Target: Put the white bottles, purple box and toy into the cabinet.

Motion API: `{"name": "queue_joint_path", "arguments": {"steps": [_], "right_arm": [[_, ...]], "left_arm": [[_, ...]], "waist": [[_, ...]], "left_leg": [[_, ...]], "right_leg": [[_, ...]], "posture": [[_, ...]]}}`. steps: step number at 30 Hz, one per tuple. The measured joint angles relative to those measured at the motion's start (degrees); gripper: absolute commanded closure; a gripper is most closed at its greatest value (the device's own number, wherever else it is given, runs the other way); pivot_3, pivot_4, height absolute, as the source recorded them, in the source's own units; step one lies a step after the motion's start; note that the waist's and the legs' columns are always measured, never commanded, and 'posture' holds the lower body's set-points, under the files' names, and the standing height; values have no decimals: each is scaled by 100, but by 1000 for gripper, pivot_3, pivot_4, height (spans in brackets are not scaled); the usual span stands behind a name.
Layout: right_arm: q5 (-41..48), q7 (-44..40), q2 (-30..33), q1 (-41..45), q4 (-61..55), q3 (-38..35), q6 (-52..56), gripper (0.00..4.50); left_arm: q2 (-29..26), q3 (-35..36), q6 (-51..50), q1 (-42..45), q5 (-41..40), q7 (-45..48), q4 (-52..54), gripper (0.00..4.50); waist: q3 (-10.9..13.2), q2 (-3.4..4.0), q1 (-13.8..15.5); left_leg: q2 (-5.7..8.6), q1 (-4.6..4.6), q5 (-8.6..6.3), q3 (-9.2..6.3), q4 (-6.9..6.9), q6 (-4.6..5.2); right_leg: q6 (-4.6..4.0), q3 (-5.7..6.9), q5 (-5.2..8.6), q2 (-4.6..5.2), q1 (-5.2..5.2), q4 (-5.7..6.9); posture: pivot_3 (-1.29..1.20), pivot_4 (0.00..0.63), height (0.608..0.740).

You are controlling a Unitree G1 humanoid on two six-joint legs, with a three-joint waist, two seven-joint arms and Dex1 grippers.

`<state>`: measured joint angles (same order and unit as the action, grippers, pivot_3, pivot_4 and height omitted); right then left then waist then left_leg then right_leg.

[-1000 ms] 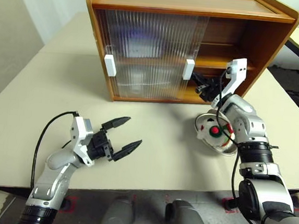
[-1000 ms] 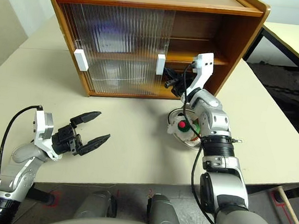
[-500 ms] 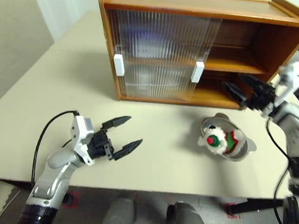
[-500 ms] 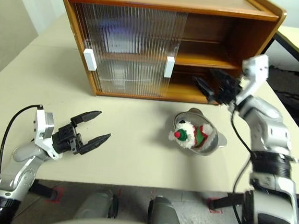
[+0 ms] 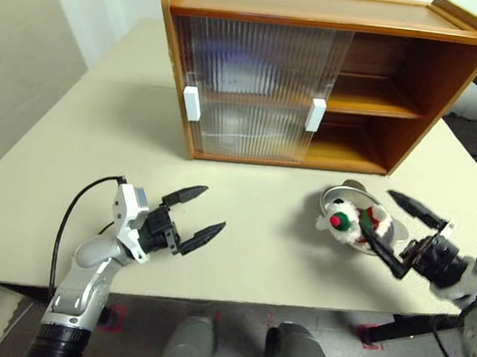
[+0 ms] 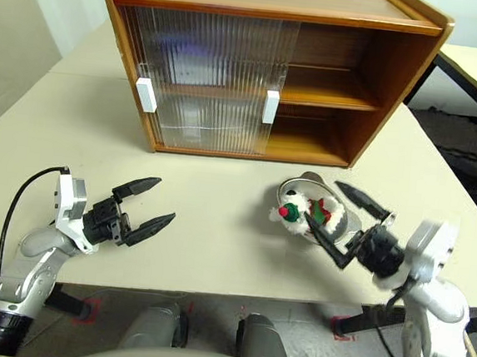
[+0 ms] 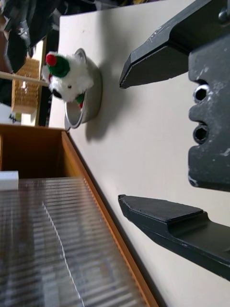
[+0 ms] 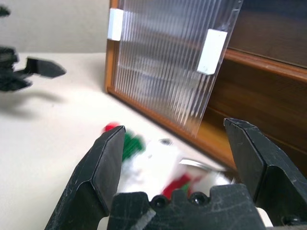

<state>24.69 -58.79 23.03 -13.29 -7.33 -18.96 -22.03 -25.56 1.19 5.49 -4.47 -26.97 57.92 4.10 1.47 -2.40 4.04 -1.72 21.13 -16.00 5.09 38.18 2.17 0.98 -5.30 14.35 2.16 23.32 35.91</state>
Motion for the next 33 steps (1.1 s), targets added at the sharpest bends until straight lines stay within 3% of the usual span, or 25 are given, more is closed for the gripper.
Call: {"name": "queue_joint_path", "arguments": {"steps": [6, 9, 23, 33], "right_arm": [[-179, 390, -170, -779, -273, -16, -535, 49], [-454, 404, -75, -914, -267, 153, -765, 49], [-1255, 1341, 126, -717, -168, 738, -475, 49], [-1613, 1717, 302, -633, -98, 1058, -279, 49]], "left_arm": [[-37, 11, -86, -91, -17, 6, 151, 0], [-50, 27, -106, -90, -34, 19, 165, 0], [202, 226, -462, 5, -867, -66, 688, 0], [254, 227, -496, 55, -883, -142, 690, 0]], "waist": [[-11, 4, 22], [-12, 9, 21], [-15, 2, 33], [-12, -6, 27]], "left_leg": [[-14, -44, -4, 11, -5, -8], [-14, -52, -5, 15, -5, -9], [-10, -76, -6, 16, -7, -10], [-8, -76, -7, 16, -7, -12]], "right_leg": [[-11, 20, 5, 3, -9, 8], [-96, 18, 56, 7, -15, 9], [-64, 23, 68, 14, -52, 8], [-62, 20, 73, 5, -75, 8]], "posture": [[198, 0, 740], [197, 0, 740], [210, 0, 740], [214, 0, 740]]}}
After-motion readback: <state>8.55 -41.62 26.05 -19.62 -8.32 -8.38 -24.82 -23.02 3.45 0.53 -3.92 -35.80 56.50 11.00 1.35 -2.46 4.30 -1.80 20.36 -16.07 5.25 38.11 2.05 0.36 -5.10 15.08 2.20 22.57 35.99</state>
